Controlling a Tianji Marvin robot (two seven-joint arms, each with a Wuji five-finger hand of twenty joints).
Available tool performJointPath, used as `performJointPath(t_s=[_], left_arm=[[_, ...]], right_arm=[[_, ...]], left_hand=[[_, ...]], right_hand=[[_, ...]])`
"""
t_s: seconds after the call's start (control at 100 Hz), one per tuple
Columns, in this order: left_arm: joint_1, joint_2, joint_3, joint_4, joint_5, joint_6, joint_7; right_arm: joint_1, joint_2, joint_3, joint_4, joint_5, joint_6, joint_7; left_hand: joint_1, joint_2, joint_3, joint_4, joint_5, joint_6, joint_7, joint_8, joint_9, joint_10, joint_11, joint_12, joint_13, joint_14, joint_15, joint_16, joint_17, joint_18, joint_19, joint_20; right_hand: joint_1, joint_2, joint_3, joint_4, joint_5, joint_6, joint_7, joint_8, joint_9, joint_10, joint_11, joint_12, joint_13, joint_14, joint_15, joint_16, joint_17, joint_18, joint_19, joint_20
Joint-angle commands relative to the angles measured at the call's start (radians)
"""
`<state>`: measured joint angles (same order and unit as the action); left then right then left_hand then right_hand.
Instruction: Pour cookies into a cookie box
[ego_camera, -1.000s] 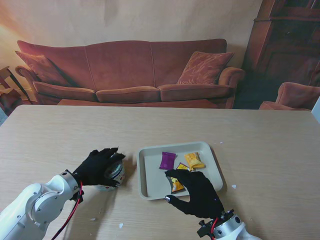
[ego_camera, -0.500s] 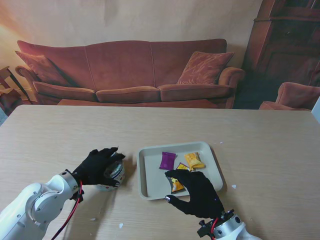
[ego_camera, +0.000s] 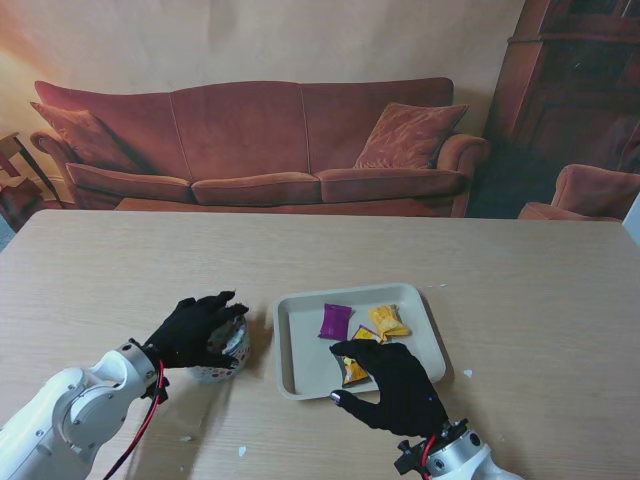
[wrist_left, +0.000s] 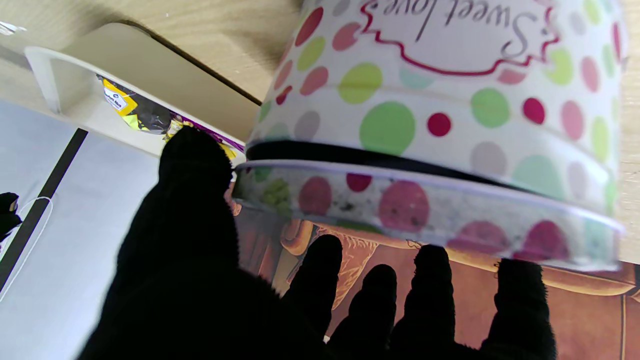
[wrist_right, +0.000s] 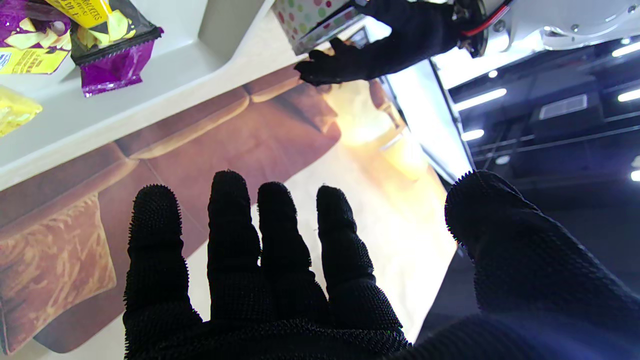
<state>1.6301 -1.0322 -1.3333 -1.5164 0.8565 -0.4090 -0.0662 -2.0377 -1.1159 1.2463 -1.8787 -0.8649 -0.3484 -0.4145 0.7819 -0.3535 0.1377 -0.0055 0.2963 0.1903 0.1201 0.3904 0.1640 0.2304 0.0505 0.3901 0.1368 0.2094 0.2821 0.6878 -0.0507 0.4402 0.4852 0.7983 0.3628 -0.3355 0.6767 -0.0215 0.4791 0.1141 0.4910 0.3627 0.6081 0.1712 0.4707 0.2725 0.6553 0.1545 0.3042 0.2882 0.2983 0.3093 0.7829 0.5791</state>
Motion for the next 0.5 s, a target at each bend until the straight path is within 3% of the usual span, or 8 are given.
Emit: performJointPath(t_s=[0.0,0.05,0.4,0.43,0.49], left_arm=[[0.014,-0.007,0.005,-0.001,0.000,-0.007,-0.013],[0.014,-0.008,0.005,0.000,0.002,-0.009,-0.010],[0.016,-0.011,0.001,-0.001,0.024,-0.031,0.030],[0.017,-0.011,0.001,-0.002,0.026,-0.033,0.033],[0.017,-0.011,0.000,-0.002,0.029,-0.037,0.036]], right_arm=[[-0.005,-0.004,-0.003,-0.003,-0.002,0.004,0.015],[-0.005,-0.004,-0.003,-0.003,-0.002,0.004,0.015],[-0.007,-0.002,-0.001,-0.005,-0.009,0.009,0.019],[-0.007,-0.002,-0.001,-0.005,-0.009,0.009,0.019],[-0.007,-0.002,-0.001,-0.005,-0.010,0.009,0.019]], left_hand=[[0.016,-0.049,0.080,-0.013,0.013,0.011,0.007,-0.013,0.007,0.004,-0.003,0.015,0.024,0.009,0.028,0.033,0.087,-0.041,0.470,0.119],[0.002,-0.063,0.126,-0.018,0.017,0.016,0.011,-0.018,0.007,0.005,-0.003,0.018,0.025,0.010,0.033,0.039,0.088,-0.045,0.478,0.117],[0.003,-0.090,0.166,-0.019,0.031,0.036,0.016,-0.018,0.008,0.008,-0.001,0.021,0.019,0.014,0.054,0.050,0.084,-0.068,0.493,0.128],[-0.030,-0.102,0.229,-0.028,0.031,0.036,0.018,-0.021,0.009,0.007,-0.001,0.023,0.019,0.014,0.058,0.053,0.085,-0.068,0.494,0.134],[-0.043,-0.101,0.235,-0.031,0.031,0.037,0.018,-0.022,0.010,0.005,0.000,0.024,0.013,0.014,0.057,0.053,0.074,-0.066,0.488,0.133]], right_hand=[[0.013,0.025,0.005,-0.013,0.014,-0.008,0.033,0.003,0.018,-0.008,-0.011,-0.001,0.011,-0.007,0.013,0.009,-0.007,0.004,0.017,-0.010],[0.012,0.025,0.006,-0.013,0.014,-0.008,0.033,0.003,0.018,-0.009,-0.011,-0.001,0.011,-0.007,0.013,0.009,-0.007,0.003,0.017,-0.010],[0.013,0.024,0.010,-0.013,0.016,-0.008,0.030,0.005,0.019,-0.009,-0.010,-0.001,0.011,-0.006,0.014,0.009,-0.007,0.001,0.017,-0.011],[0.013,0.024,0.010,-0.013,0.017,-0.007,0.030,0.005,0.019,-0.009,-0.010,-0.001,0.010,-0.008,0.013,0.009,-0.007,0.002,0.017,-0.011],[0.012,0.025,0.010,-0.013,0.017,-0.008,0.030,0.005,0.019,-0.009,-0.010,-0.001,0.011,-0.006,0.014,0.009,-0.007,0.003,0.017,-0.011]])
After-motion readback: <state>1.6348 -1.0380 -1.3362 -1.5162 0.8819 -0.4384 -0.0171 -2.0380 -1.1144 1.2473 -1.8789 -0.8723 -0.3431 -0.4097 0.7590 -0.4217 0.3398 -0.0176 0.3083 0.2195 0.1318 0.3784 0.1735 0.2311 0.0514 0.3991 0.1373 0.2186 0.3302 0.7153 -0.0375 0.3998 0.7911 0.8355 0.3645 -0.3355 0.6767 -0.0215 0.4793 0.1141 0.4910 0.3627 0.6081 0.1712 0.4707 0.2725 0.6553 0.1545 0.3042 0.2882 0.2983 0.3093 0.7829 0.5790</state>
